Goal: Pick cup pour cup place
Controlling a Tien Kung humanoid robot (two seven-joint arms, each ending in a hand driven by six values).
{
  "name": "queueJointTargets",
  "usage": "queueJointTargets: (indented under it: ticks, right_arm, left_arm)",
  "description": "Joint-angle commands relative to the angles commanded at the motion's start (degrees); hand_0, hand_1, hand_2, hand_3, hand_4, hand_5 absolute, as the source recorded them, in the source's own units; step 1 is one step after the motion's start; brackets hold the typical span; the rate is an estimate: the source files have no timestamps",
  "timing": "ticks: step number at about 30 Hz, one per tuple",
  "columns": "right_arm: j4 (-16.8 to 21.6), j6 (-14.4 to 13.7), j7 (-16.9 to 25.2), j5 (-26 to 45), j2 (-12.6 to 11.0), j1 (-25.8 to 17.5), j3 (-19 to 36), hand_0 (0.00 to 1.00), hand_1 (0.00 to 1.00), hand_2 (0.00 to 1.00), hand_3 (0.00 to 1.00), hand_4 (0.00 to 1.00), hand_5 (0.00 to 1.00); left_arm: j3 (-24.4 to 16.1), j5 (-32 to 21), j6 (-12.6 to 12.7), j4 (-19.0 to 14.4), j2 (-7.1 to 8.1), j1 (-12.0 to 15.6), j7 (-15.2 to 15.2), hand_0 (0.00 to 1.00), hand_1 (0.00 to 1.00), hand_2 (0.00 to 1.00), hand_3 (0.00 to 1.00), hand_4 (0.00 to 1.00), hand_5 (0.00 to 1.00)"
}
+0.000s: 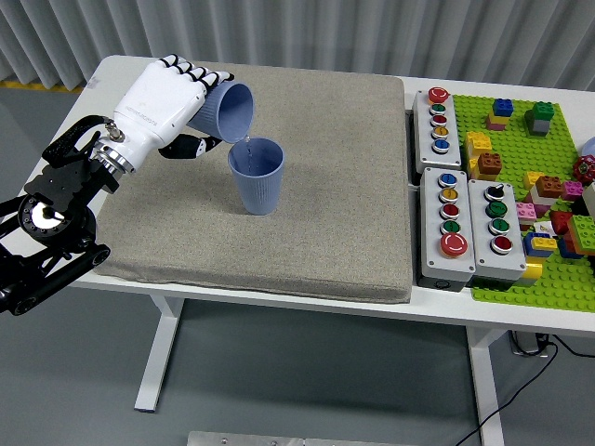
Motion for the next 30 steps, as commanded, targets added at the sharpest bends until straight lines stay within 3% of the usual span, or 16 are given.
queueJointTargets:
  ticks: [30]
  right_arm:
    - [0.0, 0.01, -0.08, -0.14, -0.02, 0.21, 0.2, 0.698, 0.694, 0.631, 0.62, 0.189, 0.338]
  left_arm:
    - [2.26, 0.0, 0.59, -1.19, 1.1, -1.49, 0.85, 0.705, 0.583, 0.598, 0.618, 0.566, 0.096]
